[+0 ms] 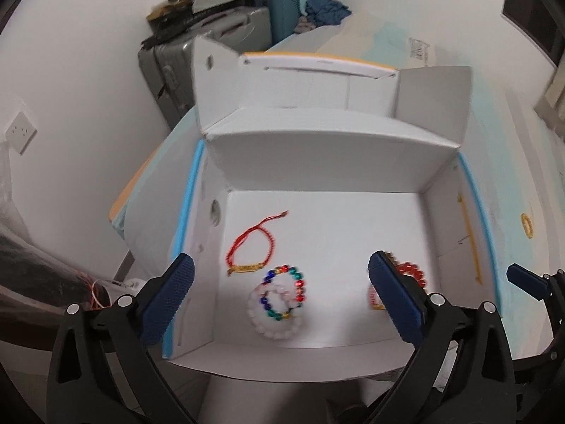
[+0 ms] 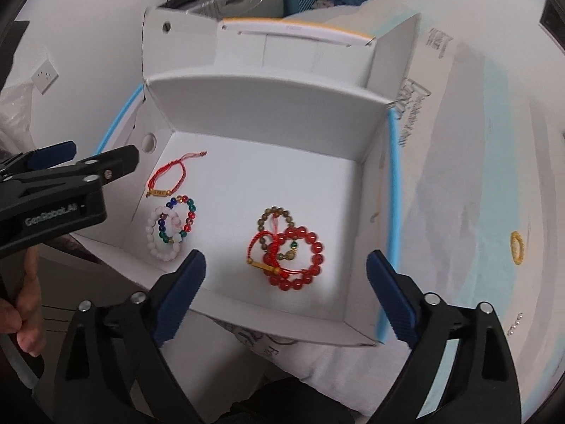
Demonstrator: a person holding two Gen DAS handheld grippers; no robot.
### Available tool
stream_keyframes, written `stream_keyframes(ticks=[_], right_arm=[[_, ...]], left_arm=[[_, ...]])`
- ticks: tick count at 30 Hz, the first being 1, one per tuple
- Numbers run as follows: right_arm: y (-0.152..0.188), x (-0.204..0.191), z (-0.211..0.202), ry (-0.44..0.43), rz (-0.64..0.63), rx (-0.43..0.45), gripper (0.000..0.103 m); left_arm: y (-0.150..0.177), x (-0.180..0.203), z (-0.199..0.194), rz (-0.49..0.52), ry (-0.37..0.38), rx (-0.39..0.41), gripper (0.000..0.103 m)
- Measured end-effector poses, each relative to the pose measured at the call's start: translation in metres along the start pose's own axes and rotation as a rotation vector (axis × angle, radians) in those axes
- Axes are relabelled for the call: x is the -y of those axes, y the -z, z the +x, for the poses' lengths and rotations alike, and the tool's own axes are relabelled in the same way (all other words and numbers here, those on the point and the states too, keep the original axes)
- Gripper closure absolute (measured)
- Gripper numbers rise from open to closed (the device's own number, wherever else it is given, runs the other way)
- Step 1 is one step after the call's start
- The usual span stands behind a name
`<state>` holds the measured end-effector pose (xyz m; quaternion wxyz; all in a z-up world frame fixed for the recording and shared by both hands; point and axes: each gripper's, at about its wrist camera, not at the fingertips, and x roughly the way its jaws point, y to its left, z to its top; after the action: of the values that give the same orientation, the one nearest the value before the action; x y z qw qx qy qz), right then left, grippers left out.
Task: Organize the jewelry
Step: 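Move both tools back over the remaining pieces on the bed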
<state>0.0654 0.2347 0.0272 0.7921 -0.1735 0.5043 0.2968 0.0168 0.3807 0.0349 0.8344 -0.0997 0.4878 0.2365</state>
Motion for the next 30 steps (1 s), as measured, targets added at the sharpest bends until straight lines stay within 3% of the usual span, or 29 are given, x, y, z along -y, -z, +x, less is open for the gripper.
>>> stream_keyframes(ticks=[10, 21, 30], right_arm=[[0.035, 0.089, -0.044, 0.064, 0.121, 0.071, 0.008], [0.098, 0.225, -0.067, 0.161, 0.327, 0.064, 0.008], [0.147, 0.320, -0.068, 0.207, 0.473, 0.030, 0.008]], left_arm=[[-0.008, 0.093, -0.025, 0.099, 0.073, 0.049, 0.006], [-0.002, 0.240, -0.025, 0.259, 0.207, 0.048, 0.006], [0.005, 0.341, -0.005, 0.357, 0.265, 0.018, 0.006]])
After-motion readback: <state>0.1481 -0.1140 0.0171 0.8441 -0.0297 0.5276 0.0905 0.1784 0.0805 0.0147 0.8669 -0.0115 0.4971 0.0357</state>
